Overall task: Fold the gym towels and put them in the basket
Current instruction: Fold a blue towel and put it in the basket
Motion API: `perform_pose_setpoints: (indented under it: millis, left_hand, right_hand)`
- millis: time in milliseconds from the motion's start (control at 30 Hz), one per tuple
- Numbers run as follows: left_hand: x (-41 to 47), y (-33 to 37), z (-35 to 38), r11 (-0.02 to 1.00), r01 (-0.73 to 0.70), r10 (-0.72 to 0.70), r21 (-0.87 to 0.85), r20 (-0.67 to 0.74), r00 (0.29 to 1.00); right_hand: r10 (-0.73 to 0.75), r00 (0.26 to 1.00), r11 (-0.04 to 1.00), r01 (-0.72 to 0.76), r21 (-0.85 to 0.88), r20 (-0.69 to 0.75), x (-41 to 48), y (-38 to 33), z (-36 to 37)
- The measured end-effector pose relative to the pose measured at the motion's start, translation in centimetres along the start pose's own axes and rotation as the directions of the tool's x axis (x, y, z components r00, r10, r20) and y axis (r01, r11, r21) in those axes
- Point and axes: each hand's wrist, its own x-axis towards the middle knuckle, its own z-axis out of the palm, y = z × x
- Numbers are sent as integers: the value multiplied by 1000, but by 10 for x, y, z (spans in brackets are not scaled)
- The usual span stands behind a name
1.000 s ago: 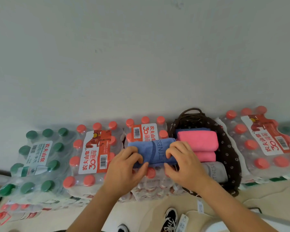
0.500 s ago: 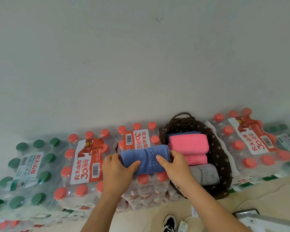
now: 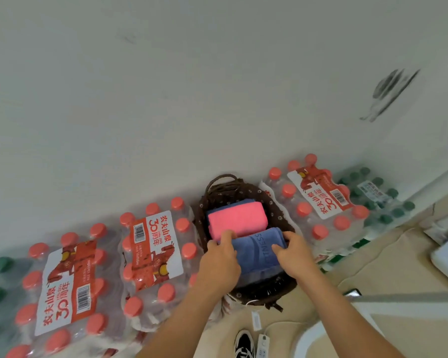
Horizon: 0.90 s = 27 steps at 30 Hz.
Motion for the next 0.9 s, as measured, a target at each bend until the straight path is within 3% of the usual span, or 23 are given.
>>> perform_pose_setpoints:
  millis: [100,200,467,567,667,733,833,900]
  left_hand:
    - [15,1,6,992,41,-56,121,125,991]
    - [27,-2,6,983,54,-82,173,159,984]
    - [28,2,4,985,55,-60,162,28,998]
    - [27,2,8,976,77,-76,203,-11,997]
    - [24,6,13,890,1,63,455,-125,990]
    - [23,10,17,864,-145,219,483,-100,971]
    - [24,18,21,866,-305,333,395,-1,943]
    - [26,19,23,861,-362,379,357,22,925]
  right_hand:
    - [1,1000,991,-4,-137,-19,11,2,5]
    - [-23,999,971,15,-237,-34,17,-1,11]
    - [-126,988,958,98,-271,-88,15,2,18]
    - [-188,976,924,138,-356,-108,14,1,17]
    - [-305,939,852,194,-486,-159,8,1,8]
    - [-330,923,831,185,-524,-198,-2,4,-3]
    - [-247,941,797,62,-601,-231,-19,18,-19]
    - [-79,984,820,-28,-572,-160,-21,31,-23]
